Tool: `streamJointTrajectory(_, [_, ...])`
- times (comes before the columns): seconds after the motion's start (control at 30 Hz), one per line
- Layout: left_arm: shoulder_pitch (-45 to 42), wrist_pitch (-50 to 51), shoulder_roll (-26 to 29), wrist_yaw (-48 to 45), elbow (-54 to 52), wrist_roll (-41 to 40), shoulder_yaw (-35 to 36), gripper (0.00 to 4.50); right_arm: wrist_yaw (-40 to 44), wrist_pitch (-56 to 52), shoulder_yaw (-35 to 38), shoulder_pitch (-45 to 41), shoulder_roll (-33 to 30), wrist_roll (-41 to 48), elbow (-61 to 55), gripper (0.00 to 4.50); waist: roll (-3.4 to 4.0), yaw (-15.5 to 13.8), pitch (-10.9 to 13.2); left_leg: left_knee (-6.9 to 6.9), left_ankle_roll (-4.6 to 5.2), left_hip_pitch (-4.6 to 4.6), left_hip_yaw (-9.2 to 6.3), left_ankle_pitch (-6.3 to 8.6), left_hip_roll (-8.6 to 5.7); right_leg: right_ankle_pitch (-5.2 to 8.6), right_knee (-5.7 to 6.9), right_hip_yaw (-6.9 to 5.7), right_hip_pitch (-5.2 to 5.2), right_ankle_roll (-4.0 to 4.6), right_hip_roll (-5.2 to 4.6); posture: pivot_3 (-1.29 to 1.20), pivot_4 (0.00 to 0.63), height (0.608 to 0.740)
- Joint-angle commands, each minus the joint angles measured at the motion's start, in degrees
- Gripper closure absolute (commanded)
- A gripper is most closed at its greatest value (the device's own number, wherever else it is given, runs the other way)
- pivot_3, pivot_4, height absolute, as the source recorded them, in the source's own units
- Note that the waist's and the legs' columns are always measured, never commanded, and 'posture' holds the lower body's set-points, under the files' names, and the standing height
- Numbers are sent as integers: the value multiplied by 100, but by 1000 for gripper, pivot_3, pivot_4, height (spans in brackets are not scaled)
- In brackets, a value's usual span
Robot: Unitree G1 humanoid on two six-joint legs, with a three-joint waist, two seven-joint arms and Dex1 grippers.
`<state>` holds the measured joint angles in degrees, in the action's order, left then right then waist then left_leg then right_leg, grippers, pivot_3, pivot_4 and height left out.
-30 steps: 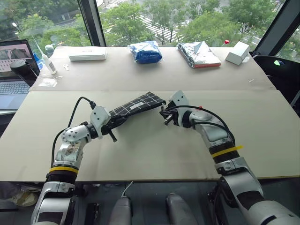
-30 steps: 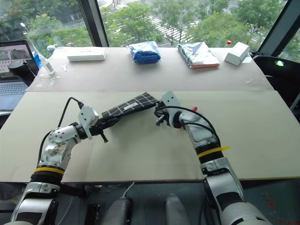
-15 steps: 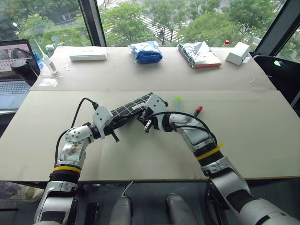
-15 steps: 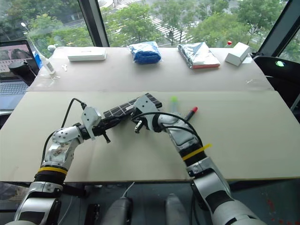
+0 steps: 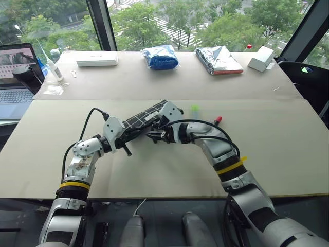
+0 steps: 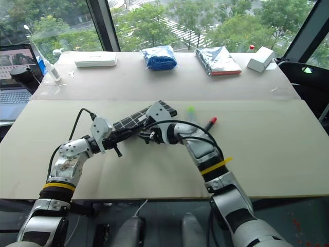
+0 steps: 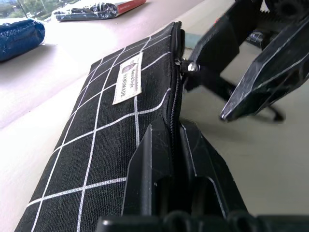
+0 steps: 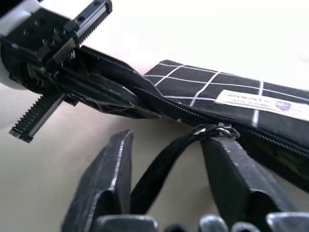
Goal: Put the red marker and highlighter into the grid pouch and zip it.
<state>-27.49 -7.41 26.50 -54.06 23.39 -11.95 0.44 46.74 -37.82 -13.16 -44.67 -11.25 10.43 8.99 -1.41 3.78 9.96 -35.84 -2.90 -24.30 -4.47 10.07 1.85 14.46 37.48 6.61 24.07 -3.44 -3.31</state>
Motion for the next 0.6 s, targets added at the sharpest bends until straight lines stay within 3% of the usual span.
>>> streamJointTrajectory(0.03, [-60,-94,-16,-12,-109,-32,11,4500,598,-1113,566,462,-482,1201,-1588,919,0,-6,0,0,0,-1,0,0,0,0,1,-1,1,0,0,0,150,740])
streamJointTrajectory(0.17, [-45,-93,-67,-6,-120,-18,-1,4500,1048,-1299,1008,1491,-1516,1901,-3197,919,-2,-73,0,-5,0,-8,-6,0,-2,1,-8,-6,-3,-2,-2,0,150,740])
streamJointTrajectory(0.27, [-58,-110,-110,-14,-82,-13,-14,4500,598,-1123,1391,1856,-2008,1626,-3404,919,-4,-73,0,-8,0,0,-4,0,-2,2,-10,-3,-10,-3,-1,0,150,740])
streamJointTrajectory(0.3, [-63,-114,-121,-18,-73,-11,-17,4500,422,-1106,1492,1868,-2055,1562,-3366,919,-4,-55,0,-10,0,2,-3,0,0,2,-9,-4,-10,-4,1,0,150,740])
streamJointTrajectory(0.43, [-101,-148,-197,-57,0,11,-59,4500,-1582,-1391,1962,1194,-1767,623,-2215,919,-6,-18,0,-10,-1,8,-1,-2,1,2,0,1,-8,-4,5,0,150,740])
streamJointTrajectory(0.53, [-137,-170,-240,-63,48,32,-75,4500,-2134,-1255,1960,1093,-1729,277,-1915,919,-6,-76,0,-6,-10,4,-2,-7,-3,0,3,2,-2,1,2,0,150,740])
streamJointTrajectory(0.6, [-193,-195,-290,-65,110,43,-106,4500,-2642,-1465,2117,1105,-1347,270,-1990,919,-6,-96,0,1,-9,0,-2,-6,-3,1,-3,2,1,0,1,0,150,740])
